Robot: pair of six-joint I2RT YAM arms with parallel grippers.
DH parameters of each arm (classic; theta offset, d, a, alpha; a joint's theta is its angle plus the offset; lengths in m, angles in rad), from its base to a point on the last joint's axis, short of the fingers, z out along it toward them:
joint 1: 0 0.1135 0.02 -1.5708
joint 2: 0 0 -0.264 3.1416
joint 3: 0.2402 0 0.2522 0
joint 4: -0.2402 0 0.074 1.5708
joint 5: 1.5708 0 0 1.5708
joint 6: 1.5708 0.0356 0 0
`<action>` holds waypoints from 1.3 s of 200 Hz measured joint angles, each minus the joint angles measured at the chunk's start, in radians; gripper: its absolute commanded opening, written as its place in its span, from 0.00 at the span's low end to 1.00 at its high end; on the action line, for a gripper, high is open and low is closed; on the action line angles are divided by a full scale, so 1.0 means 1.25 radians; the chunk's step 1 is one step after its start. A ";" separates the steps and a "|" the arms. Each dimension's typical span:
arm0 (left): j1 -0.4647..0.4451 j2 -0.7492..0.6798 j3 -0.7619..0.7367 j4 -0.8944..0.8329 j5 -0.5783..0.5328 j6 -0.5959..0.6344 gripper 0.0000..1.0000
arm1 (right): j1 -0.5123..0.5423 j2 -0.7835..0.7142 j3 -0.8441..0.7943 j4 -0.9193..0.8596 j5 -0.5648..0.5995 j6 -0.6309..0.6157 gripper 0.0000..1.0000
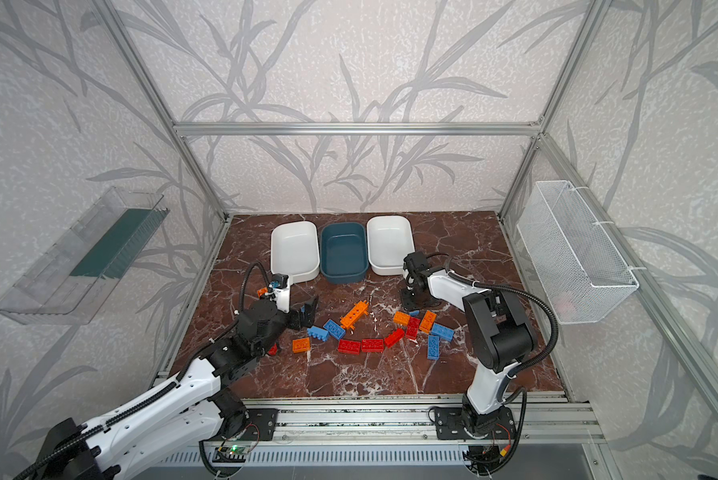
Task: Sort the legos into containers by color
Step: 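Grasp a blue brick with the right gripper while the left arm advances, then carry the blue brick with the right gripper into the farthest white tub and release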
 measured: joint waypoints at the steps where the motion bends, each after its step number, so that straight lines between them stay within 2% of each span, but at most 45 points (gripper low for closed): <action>1: 0.000 0.000 0.000 0.000 0.000 0.000 0.99 | 0.000 0.000 0.001 -0.002 0.000 0.000 0.21; 51: 0.000 0.023 0.005 -0.005 0.004 -0.002 0.99 | 0.000 -0.046 0.033 -0.072 0.024 0.007 0.21; 80: 0.000 0.064 0.031 -0.005 0.011 -0.004 0.99 | 0.000 -0.087 0.129 -0.106 0.027 0.009 0.21; 117: -0.001 0.136 0.088 0.002 0.035 -0.016 0.99 | 0.000 -0.056 0.269 -0.105 0.019 0.012 0.21; 138: -0.001 0.178 0.110 0.015 0.048 -0.024 0.99 | 0.000 0.034 0.380 -0.104 0.015 0.013 0.21; 171: -0.006 0.247 0.144 0.022 0.056 -0.029 0.99 | 0.000 0.252 0.596 -0.126 0.005 0.017 0.20; 218: -0.011 0.294 0.170 0.039 0.067 -0.023 0.99 | 0.000 0.535 0.936 -0.239 0.009 0.034 0.21; 229: -0.011 0.304 0.176 0.038 0.065 -0.022 0.99 | 0.000 0.591 1.017 -0.270 0.009 0.036 0.26; 251: -0.012 0.318 0.189 0.037 0.057 -0.023 0.99 | 0.000 0.683 1.176 -0.325 0.015 0.043 0.45; 260: -0.012 0.320 0.193 0.036 0.052 -0.024 0.99 | 0.000 0.706 1.219 -0.341 0.016 0.045 0.50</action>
